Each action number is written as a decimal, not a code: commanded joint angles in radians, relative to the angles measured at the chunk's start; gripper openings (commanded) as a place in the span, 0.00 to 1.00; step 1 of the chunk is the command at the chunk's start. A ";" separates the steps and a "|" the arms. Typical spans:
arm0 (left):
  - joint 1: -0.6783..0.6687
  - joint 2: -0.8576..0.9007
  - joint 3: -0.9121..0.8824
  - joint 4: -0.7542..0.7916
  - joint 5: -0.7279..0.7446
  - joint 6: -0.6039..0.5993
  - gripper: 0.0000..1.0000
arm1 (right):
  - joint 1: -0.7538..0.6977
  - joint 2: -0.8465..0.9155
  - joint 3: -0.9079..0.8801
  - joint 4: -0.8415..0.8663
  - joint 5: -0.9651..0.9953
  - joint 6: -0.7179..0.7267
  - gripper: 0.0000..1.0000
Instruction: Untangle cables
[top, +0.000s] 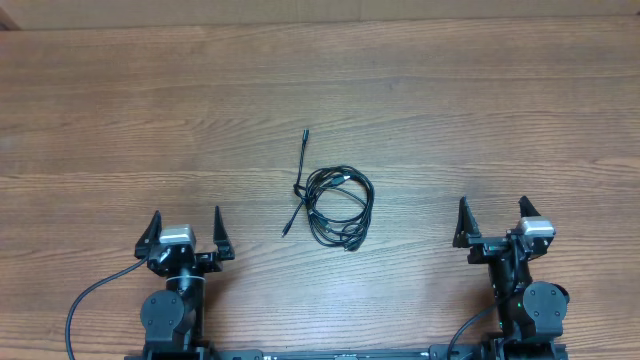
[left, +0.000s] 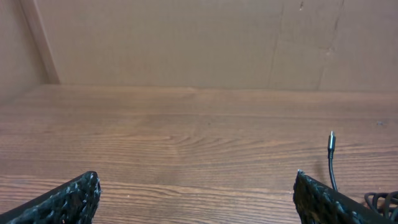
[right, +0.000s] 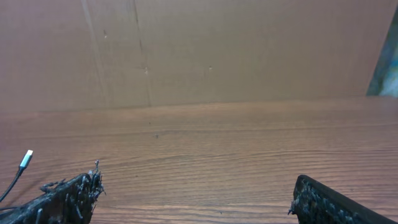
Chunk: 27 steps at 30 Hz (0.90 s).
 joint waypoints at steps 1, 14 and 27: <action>-0.006 0.004 -0.003 0.002 -0.015 0.037 1.00 | 0.004 0.001 -0.010 0.006 0.012 -0.001 1.00; -0.007 0.032 0.014 -0.011 0.000 0.025 1.00 | 0.004 0.001 -0.010 0.006 0.012 -0.001 1.00; -0.007 0.240 0.165 -0.104 0.035 0.027 1.00 | 0.004 0.001 -0.010 0.006 0.012 -0.001 1.00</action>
